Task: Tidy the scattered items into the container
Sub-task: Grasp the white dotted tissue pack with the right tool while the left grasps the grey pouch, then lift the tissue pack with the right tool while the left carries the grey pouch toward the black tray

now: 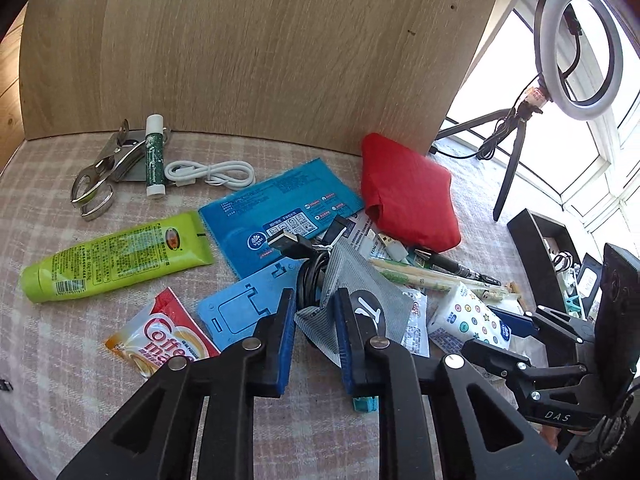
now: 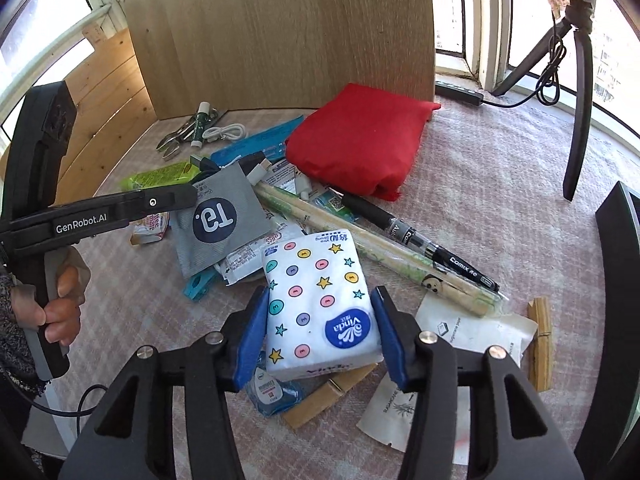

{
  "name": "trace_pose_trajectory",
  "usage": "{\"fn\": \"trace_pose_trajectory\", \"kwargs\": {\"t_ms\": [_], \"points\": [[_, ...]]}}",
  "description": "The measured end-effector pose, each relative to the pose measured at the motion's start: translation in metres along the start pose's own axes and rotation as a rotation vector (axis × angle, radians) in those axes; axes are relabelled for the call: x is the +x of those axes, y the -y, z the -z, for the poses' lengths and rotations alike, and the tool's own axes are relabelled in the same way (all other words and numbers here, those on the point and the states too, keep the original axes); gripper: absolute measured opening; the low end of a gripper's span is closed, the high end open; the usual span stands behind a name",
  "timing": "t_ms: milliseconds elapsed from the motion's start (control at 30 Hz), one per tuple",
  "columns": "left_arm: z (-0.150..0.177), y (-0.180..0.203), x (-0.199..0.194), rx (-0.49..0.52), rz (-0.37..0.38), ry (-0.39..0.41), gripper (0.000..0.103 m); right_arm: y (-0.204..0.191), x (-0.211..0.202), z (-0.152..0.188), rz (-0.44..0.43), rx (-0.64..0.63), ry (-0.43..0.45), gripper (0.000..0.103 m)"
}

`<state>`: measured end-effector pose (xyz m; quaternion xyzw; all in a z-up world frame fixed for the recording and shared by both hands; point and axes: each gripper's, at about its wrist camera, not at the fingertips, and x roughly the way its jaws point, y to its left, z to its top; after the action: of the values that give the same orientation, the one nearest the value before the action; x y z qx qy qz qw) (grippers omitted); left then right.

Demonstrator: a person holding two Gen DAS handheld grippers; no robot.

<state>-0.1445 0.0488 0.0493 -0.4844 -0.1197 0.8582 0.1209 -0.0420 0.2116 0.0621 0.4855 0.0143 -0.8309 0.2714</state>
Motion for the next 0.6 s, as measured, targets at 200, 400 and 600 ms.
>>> {"fn": "trace_pose_trajectory", "kwargs": {"t_ms": [200,400,600], "points": [[0.011,0.002,-0.01,0.017,0.004,0.008,0.016,0.005,-0.013,0.002,-0.011,0.032,0.026,0.049],[0.025,-0.009,0.0,-0.026,-0.004,-0.048,0.033,0.002,-0.01,0.005,0.004,0.012,0.016,0.049],[0.037,-0.013,0.01,-0.079,0.035,-0.088,0.036,-0.004,-0.005,0.007,0.007,-0.016,0.001,0.049]]}}
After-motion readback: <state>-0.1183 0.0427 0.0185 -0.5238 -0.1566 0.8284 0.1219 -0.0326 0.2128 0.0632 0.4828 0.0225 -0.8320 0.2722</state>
